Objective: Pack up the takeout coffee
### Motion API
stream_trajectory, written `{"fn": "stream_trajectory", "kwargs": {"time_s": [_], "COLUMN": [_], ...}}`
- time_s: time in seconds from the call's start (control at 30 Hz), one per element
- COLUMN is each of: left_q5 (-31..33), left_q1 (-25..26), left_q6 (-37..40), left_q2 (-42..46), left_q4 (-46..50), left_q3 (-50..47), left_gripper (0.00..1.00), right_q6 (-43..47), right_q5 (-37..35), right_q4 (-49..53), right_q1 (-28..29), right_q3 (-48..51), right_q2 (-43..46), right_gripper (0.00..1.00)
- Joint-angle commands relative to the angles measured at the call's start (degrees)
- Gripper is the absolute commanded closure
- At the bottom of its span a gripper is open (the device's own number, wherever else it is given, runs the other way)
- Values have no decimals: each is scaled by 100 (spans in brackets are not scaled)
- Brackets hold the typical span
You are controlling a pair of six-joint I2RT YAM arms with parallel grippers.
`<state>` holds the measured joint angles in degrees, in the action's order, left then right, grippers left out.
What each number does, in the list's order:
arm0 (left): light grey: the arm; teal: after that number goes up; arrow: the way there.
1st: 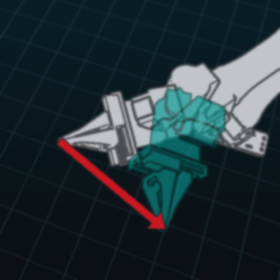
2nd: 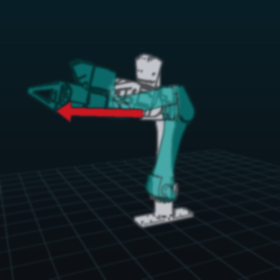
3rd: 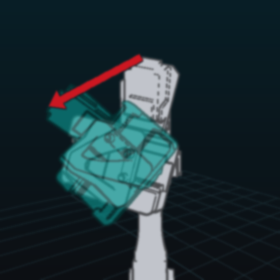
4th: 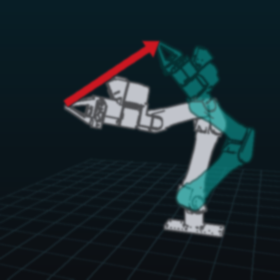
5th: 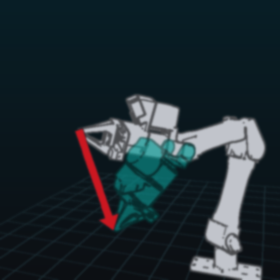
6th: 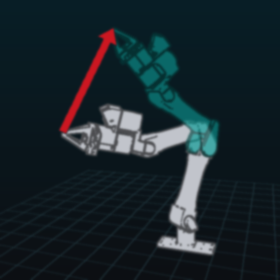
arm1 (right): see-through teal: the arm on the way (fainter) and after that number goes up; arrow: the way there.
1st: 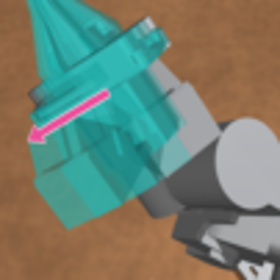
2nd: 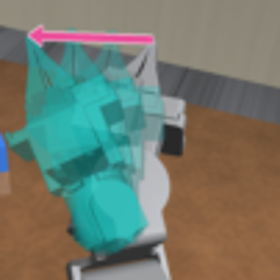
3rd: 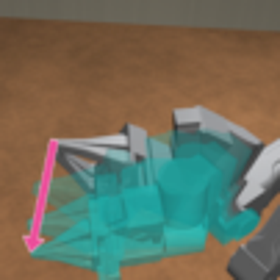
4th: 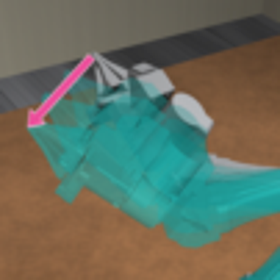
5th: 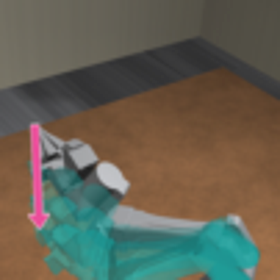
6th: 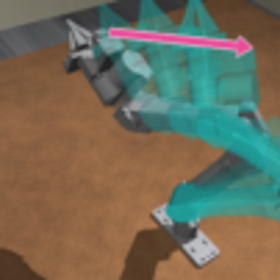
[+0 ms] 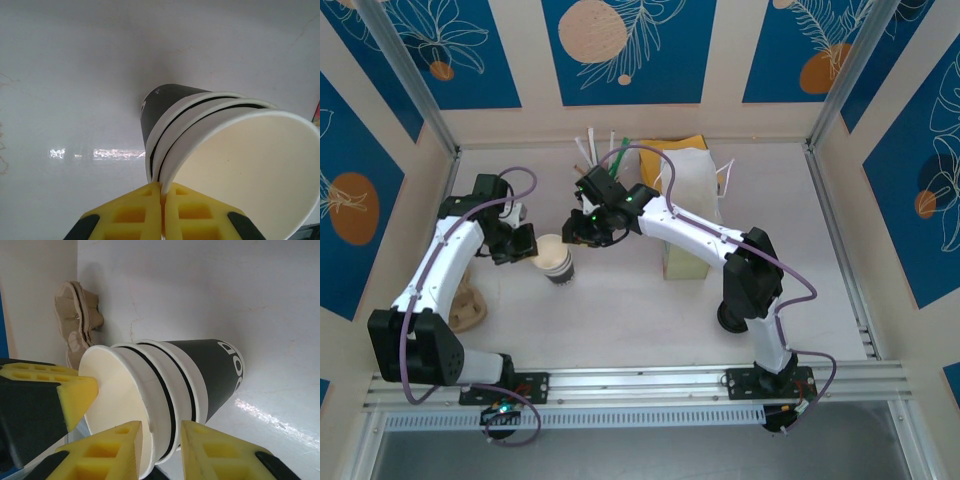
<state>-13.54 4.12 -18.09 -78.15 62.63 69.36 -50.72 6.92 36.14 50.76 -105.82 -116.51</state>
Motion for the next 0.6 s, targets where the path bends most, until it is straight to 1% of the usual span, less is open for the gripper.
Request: {"fn": "stream_trajectory", "kwargs": {"time_s": [0.0, 0.17, 0.57], "left_q5": [-174, -175, -180], "left_q1": [-46, -26, -1], "left_q6": [-45, -63, -138], "left_q2": [105, 89, 78], "left_q4": [126, 118, 74], "left_q3": [-68, -70, -108], "left_gripper": [93, 94, 95], "right_q6": [-152, -193, -363], "right_q5": [239, 285, 645], "right_q4": [-122, -219, -420], "right_q1": [12, 13, 27], "right_q3": [165, 220, 255], "right_q2": [35, -1, -113], "right_gripper": [73, 73, 73]}}
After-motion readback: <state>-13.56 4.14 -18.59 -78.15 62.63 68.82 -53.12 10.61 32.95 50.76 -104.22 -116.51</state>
